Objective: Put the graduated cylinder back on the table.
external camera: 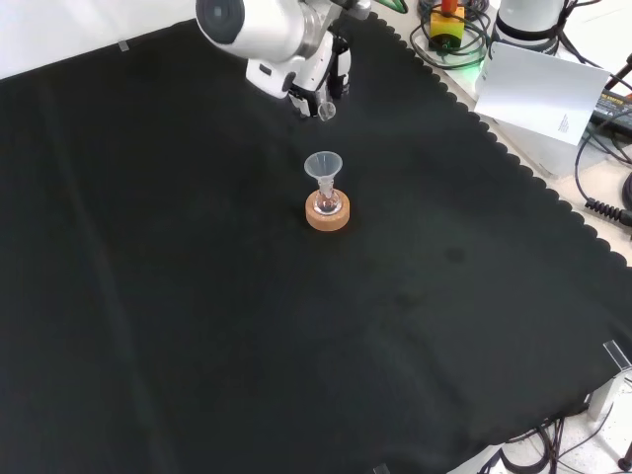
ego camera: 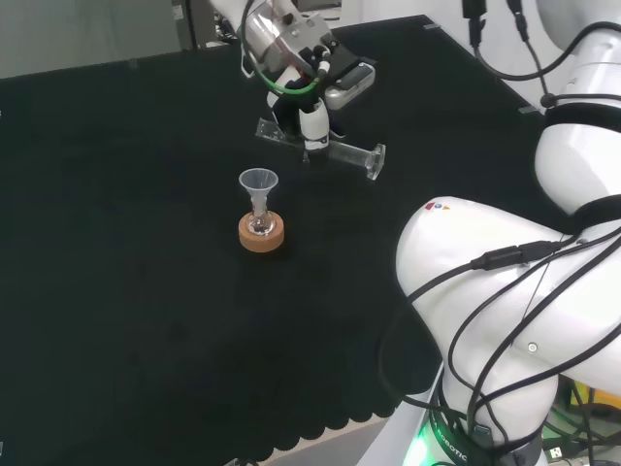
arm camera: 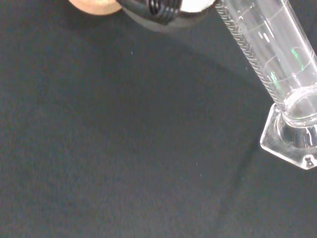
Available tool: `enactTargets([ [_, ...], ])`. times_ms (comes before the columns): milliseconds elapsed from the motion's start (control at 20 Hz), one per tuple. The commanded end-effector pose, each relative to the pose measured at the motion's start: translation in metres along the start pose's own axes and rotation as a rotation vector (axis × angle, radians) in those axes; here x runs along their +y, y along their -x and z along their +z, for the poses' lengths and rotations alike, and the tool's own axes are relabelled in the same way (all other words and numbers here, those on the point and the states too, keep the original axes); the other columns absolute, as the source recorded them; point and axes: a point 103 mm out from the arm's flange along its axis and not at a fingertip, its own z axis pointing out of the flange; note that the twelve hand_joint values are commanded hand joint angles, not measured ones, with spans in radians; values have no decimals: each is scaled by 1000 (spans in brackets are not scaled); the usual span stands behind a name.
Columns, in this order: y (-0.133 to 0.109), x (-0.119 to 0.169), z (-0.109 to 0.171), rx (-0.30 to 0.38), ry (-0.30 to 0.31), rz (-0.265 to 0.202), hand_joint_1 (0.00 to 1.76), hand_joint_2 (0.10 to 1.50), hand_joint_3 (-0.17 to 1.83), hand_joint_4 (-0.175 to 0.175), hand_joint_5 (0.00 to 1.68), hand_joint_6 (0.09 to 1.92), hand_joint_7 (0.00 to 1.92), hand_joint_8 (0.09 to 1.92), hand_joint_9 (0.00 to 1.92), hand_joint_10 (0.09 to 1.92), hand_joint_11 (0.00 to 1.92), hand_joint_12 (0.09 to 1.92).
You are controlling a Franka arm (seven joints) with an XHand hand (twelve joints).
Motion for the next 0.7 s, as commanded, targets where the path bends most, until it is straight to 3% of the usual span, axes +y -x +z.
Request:
enactTargets([
  [50, 9, 4, 7, 60, 100, -54, 1299, 1006, -2, -175, 1213, 608, 1270, 564, 1662, 87, 1347, 640],
  [300, 16, 8, 10, 102, 192, -75, 1299, 1006, -2, -175, 1213, 609, 1270, 564, 1660, 87, 1347, 640],
  [700, 38, 25, 16, 235, 354, -114, 1299, 1006, -1, -175, 1213, 610, 1269, 565, 1659, 87, 1348, 639],
])
